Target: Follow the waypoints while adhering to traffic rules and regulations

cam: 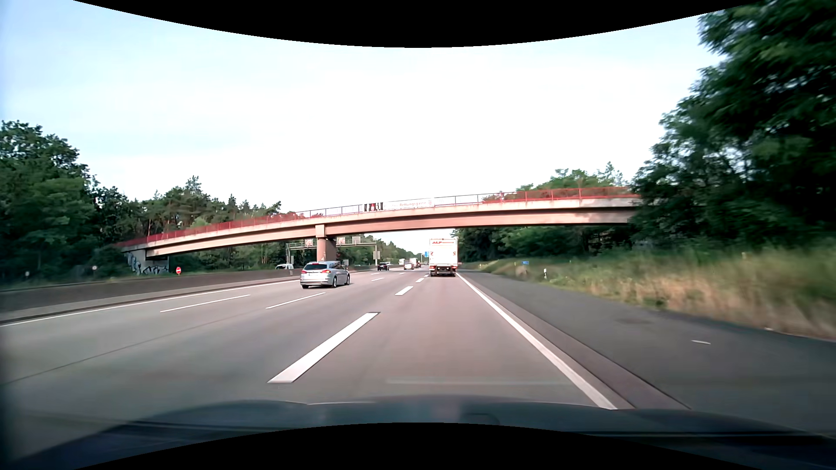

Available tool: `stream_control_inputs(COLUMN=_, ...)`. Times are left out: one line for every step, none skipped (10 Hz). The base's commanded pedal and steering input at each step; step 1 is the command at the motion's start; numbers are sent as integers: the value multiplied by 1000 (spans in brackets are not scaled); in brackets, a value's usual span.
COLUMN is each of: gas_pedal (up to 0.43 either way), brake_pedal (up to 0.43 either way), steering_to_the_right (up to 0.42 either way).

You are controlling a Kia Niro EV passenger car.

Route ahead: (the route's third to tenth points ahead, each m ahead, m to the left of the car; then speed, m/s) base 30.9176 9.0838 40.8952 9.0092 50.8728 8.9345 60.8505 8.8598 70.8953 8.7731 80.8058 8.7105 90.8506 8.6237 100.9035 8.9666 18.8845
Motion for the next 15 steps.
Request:
stream_control_inputs(gas_pedal=110, brake_pedal=0, steering_to_the_right=-4)
stream_control_inputs(gas_pedal=110, brake_pedal=0, steering_to_the_right=-4)
stream_control_inputs(gas_pedal=110, brake_pedal=0, steering_to_the_right=-4)
stream_control_inputs(gas_pedal=110, brake_pedal=0, steering_to_the_right=-4)
stream_control_inputs(gas_pedal=110, brake_pedal=0, steering_to_the_right=-3)
stream_control_inputs(gas_pedal=110, brake_pedal=0, steering_to_the_right=-4)
stream_control_inputs(gas_pedal=110, brake_pedal=0, steering_to_the_right=-4)
stream_control_inputs(gas_pedal=110, brake_pedal=0, steering_to_the_right=-4)
stream_control_inputs(gas_pedal=110, brake_pedal=0, steering_to_the_right=-3)
stream_control_inputs(gas_pedal=110, brake_pedal=0, steering_to_the_right=-3)
stream_control_inputs(gas_pedal=110, brake_pedal=0, steering_to_the_right=-4)
stream_control_inputs(gas_pedal=110, brake_pedal=0, steering_to_the_right=-3)
stream_control_inputs(gas_pedal=110, brake_pedal=0, steering_to_the_right=-3)
stream_control_inputs(gas_pedal=110, brake_pedal=0, steering_to_the_right=-4)
stream_control_inputs(gas_pedal=110, brake_pedal=0, steering_to_the_right=-4)
